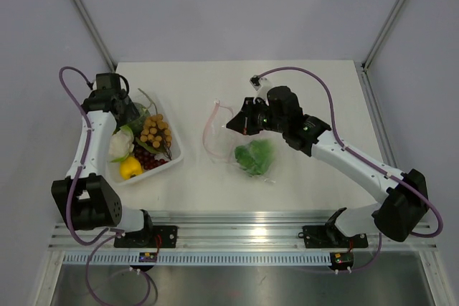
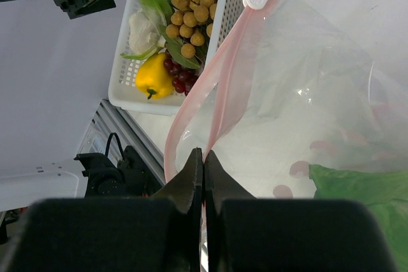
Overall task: Place the food in the zip-top bag and seal the zipper
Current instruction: Adjust the fake vegetable in the bin.
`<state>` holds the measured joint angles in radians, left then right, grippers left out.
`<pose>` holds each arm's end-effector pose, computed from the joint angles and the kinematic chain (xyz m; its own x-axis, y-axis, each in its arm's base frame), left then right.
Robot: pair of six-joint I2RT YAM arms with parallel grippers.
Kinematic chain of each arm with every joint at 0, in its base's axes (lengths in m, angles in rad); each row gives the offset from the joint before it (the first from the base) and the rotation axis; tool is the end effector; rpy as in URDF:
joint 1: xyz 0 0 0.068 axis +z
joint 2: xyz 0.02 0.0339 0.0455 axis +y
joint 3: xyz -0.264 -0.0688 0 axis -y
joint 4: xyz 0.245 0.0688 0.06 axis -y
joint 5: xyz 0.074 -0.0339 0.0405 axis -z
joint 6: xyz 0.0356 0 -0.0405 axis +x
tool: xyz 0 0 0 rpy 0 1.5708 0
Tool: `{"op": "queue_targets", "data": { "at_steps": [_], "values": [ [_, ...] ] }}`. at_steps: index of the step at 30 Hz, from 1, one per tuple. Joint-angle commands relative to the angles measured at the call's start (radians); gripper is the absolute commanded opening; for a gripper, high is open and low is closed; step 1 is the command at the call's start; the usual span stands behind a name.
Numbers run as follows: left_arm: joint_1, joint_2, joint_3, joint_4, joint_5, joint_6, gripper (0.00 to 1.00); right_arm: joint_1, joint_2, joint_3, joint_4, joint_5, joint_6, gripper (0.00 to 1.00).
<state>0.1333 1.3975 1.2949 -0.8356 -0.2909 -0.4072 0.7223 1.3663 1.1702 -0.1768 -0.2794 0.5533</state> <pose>0.2843 0.0484 0.3210 -0.6170 -0.4655 -0.6345 -0.5878 0.8087 -0.0218 0.2330 0.2184 0.3437 -0.6678 0.0848 -0.7395 -0.5610 0.5957 0.5749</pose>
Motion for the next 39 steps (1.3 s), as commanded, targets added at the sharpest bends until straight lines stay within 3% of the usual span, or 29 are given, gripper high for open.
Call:
{"op": "queue_targets", "data": {
  "at_steps": [1,9,13,14,20,29,39],
  "values": [
    [0.021,0.035,-0.010,0.070,-0.019,0.027,0.73,0.012,-0.007,-0.004,0.057,-0.024,-0.029,0.00],
    [0.055,0.130,0.001,0.107,0.052,0.015,0.59,0.012,-0.012,-0.024,0.071,-0.032,-0.018,0.00],
    [0.055,0.149,-0.008,0.105,0.087,0.002,0.39,0.012,-0.015,-0.033,0.077,-0.027,-0.013,0.00],
    [0.055,0.141,-0.017,0.119,0.087,0.001,0.30,0.012,-0.016,-0.033,0.076,-0.027,-0.013,0.00],
    [0.055,0.048,-0.025,0.101,0.070,0.004,0.00,0.012,-0.018,-0.033,0.074,-0.027,-0.006,0.00],
    [0.055,-0.176,0.029,0.064,0.068,0.034,0.00,0.012,-0.022,-0.047,0.086,-0.037,0.031,0.00],
    [0.051,-0.195,0.023,0.082,0.275,0.087,0.00,0.014,-0.006,-0.047,0.103,-0.052,0.051,0.00]
  ]
}}
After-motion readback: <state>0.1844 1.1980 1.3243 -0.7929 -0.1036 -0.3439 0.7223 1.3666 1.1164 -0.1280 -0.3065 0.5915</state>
